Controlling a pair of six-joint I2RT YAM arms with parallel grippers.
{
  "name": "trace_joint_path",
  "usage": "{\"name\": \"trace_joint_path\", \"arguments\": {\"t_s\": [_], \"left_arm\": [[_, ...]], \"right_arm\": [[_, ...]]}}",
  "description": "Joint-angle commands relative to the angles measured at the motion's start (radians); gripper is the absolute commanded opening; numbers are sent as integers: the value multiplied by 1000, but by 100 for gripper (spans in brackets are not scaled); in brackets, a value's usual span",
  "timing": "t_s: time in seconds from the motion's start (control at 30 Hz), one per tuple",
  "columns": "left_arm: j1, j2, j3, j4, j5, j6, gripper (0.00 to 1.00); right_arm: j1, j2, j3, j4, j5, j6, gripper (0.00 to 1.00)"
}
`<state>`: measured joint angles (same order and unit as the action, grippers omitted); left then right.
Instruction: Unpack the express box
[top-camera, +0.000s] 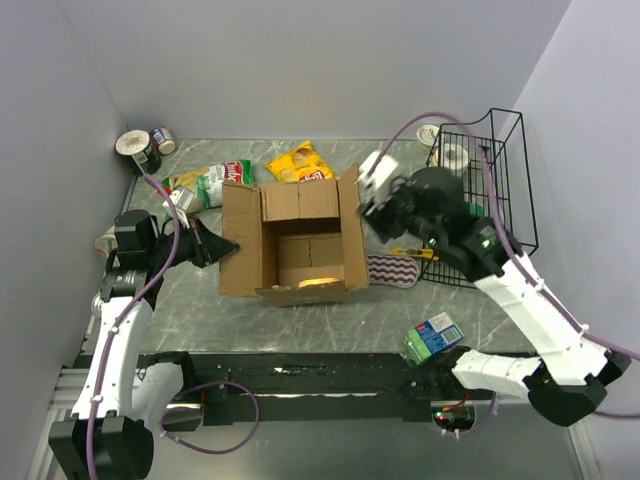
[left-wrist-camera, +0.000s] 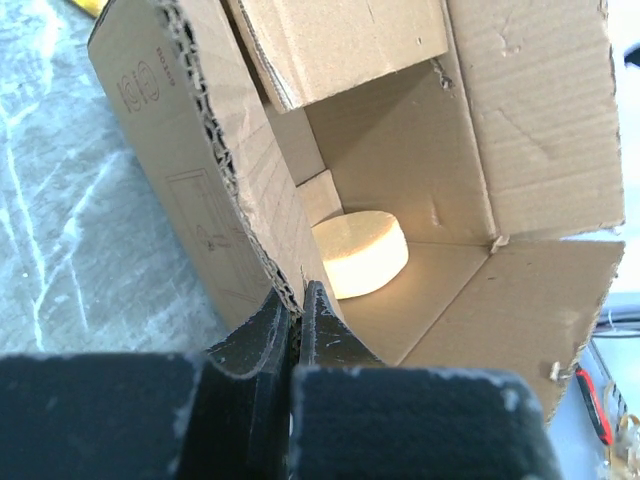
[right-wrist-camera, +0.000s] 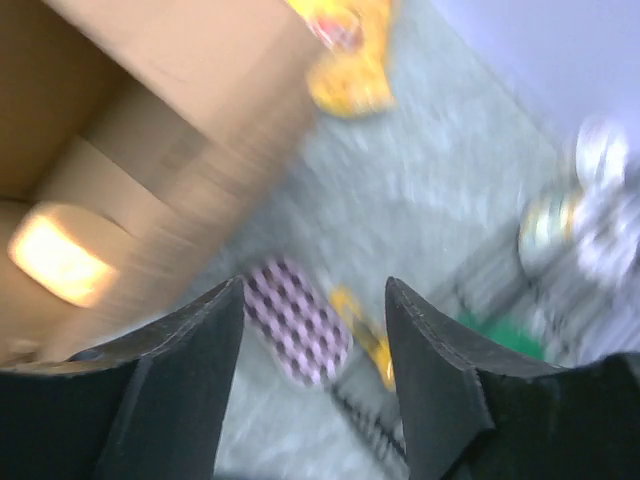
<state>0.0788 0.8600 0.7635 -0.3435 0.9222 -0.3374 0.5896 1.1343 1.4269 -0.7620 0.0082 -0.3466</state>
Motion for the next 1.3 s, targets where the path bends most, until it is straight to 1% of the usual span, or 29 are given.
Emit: {"name": "trace_joint_path", "arguments": {"t_s": [0.0,0.03,0.1,0.13,0.17,0.2,0.23,0.33,0.4,0.43,0.53,0.6,0.67,0.73,0.83,0.87,0.97,1.03,1.1,1.17,1.2,1.27], "left_arm": [[-8,-59,25,41,30,57,1],[-11,-67,23,53,39,45,1],[-17,-93,23,78,47,6,1],[-20,-101,26,81,44,-6,1],[-20,-120,31,80,35,-30,1],[-20,-133,37,77,29,-41,1],[-20,-148,34,86,43,-54,1],[-20,-225,-12,106,120,-103,1],[-20,-272,-48,80,164,-80,1],[-20,-286,-61,22,179,-66,1],[-20,-338,-95,-34,227,-16,1],[-20,-365,-102,-87,202,6,1],[-20,-357,-102,-104,210,21,1],[-20,-343,-101,-100,205,17,1],[-16,-342,-104,-78,198,6,1],[-11,-343,-107,-80,192,5,1],[-1,-332,-104,-95,188,14,1],[3,-319,-93,-109,187,21,1],[4,-314,-93,-114,184,23,1],[3,-308,-99,-111,184,18,1],[3,-306,-102,-106,184,17,1],[3,-299,-102,-86,185,6,1]], "right_arm": [[188,16,-45,141,-2,-161,61],[241,22,-86,176,-52,-184,60],[303,39,-129,185,-95,-228,58],[329,36,-191,187,-114,-294,57],[390,27,-235,213,-120,-320,56],[413,-3,-276,223,-129,-345,56],[438,-22,-357,230,-135,-382,56],[506,-79,-465,259,-125,-385,57],[527,-87,-491,282,-84,-379,57],[529,-87,-511,300,-70,-374,57],[530,-84,-532,381,-45,-402,57],[530,-77,-545,461,-42,-423,58],[530,-38,-537,492,-34,-430,59],[529,-1,-504,494,-59,-419,59],[530,71,-470,457,-126,-390,62],[530,94,-470,448,-173,-384,65],[529,108,-476,402,-307,-355,70],[523,116,-471,383,-342,-306,72],[504,122,-450,339,-405,-282,74],[493,131,-425,275,-430,-273,75],[474,137,-389,235,-476,-279,76],[455,171,-353,170,-520,-287,77]]}}
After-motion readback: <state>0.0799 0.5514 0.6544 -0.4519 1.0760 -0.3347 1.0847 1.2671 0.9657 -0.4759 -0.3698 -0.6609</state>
